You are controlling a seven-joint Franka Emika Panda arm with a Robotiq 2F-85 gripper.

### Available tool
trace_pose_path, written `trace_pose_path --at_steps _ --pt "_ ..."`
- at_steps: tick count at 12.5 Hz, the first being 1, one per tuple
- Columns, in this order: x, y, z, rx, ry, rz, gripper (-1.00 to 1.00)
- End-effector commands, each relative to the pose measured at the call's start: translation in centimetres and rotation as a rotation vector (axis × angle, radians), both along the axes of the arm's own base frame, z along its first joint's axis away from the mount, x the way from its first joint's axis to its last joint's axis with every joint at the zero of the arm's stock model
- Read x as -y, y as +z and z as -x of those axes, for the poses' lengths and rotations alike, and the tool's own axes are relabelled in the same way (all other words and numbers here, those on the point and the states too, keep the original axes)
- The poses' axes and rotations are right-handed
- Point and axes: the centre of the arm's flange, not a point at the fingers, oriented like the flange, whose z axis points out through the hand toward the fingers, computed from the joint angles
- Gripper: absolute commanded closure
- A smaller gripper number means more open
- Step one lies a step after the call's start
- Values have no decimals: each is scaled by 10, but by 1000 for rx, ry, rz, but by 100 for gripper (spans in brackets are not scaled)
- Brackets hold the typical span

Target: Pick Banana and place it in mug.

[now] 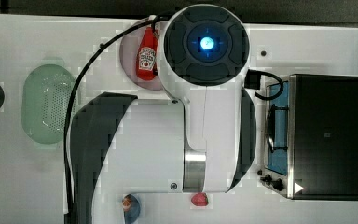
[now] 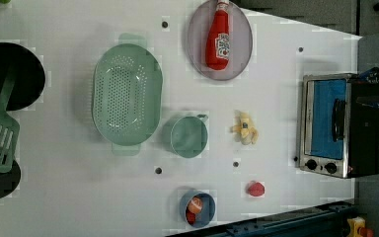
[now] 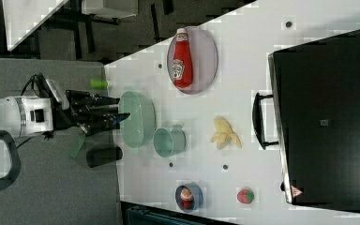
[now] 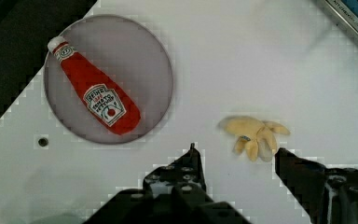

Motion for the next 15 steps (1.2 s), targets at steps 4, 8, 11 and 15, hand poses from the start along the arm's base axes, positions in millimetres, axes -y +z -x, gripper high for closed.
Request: trace_pose_path --at_steps 4,8,11,15 --pt "25 24 121 -99 -68 36 -100" --pt "23 -51 100 -91 142 26 -100" --pt "24 -124 89 -88 386 11 -100" --pt "23 -212 80 -76 623 1 -100"
